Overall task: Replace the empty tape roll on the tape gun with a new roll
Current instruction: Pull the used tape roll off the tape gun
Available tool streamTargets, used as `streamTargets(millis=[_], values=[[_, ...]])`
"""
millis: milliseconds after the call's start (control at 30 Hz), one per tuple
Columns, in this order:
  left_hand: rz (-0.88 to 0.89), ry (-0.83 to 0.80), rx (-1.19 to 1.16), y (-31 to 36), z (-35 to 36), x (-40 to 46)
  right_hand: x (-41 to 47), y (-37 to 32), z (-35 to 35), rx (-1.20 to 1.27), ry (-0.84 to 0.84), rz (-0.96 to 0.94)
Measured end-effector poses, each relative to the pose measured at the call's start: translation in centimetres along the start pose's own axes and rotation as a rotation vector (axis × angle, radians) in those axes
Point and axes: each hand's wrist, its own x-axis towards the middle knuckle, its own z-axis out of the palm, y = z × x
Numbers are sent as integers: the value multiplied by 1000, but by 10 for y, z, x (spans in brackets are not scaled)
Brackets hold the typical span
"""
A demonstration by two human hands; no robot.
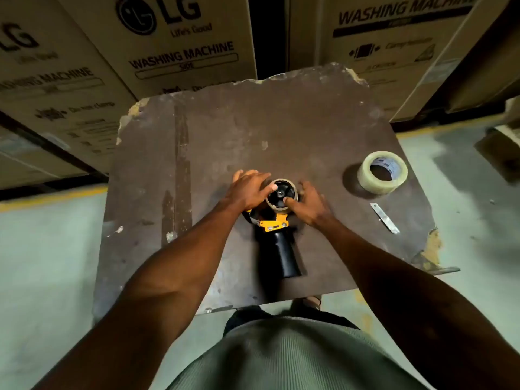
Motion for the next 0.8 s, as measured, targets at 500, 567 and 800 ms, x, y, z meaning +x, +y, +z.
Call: streamTargets(millis=[500,567,800], values=[[-98,-129,-307,-19,15,18,44,33,17,298,37,130],[-117,-158,-340,-21,18,25,52,39,19,304,46,141],[-138,-221,-392,-13,8,29,47,37,24,381,45,171]])
